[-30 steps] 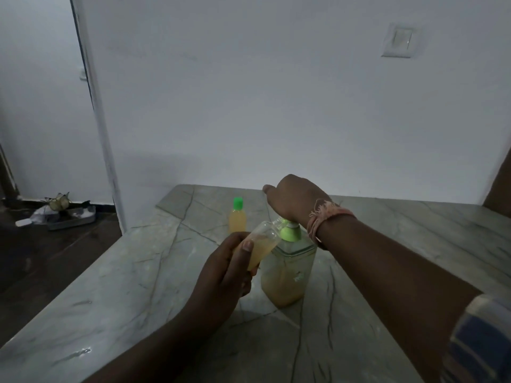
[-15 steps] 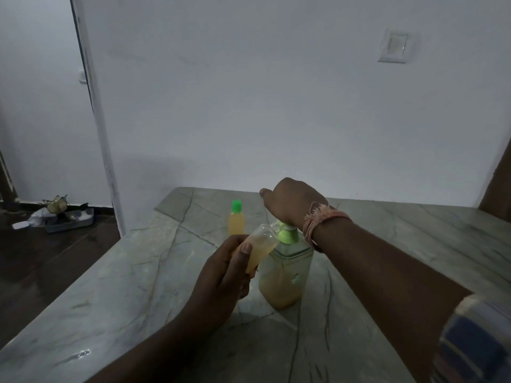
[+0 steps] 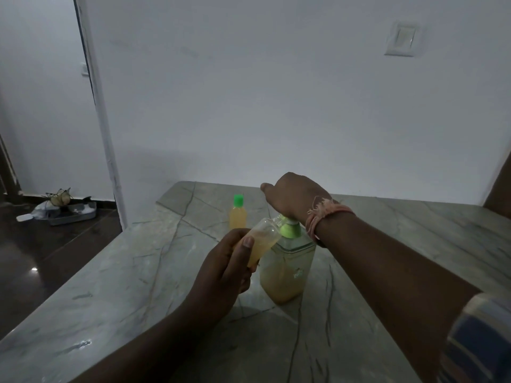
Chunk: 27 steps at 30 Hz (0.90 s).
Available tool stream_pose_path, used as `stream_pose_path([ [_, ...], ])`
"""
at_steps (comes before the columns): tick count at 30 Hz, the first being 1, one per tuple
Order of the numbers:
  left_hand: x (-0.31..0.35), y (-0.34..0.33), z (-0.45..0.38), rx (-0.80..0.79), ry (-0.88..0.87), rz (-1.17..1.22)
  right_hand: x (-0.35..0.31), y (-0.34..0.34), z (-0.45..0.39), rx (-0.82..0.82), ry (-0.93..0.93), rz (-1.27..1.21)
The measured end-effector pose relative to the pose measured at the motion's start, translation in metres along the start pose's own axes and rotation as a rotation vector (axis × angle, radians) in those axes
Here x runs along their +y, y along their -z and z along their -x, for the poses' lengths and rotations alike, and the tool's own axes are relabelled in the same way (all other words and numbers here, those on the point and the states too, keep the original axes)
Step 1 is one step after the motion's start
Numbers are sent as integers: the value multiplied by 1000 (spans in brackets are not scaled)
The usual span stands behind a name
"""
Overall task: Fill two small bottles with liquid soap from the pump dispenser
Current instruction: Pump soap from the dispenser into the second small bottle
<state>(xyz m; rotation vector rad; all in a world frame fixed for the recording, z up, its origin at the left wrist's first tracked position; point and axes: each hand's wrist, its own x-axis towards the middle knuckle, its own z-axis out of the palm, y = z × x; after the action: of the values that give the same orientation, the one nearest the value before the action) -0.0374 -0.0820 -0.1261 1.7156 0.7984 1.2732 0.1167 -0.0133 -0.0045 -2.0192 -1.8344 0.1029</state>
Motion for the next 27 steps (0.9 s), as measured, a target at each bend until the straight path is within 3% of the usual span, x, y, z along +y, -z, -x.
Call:
stream_pose_path([
  [5,1,0,2,1,-7,3,-5,7,0,-33,33,98],
  [9,2,0,1,-3,-12,38,-3,6,0,48,41,17],
  [13,0,-1,1,11,-4,43,3,0,-1,3,13,-49],
  [20,1,-2,2,15,18,61,-2,5,-3,-68,57,43],
  [27,1,-2,0,16,15,39,6,-2,-6,-9,-12,-58],
])
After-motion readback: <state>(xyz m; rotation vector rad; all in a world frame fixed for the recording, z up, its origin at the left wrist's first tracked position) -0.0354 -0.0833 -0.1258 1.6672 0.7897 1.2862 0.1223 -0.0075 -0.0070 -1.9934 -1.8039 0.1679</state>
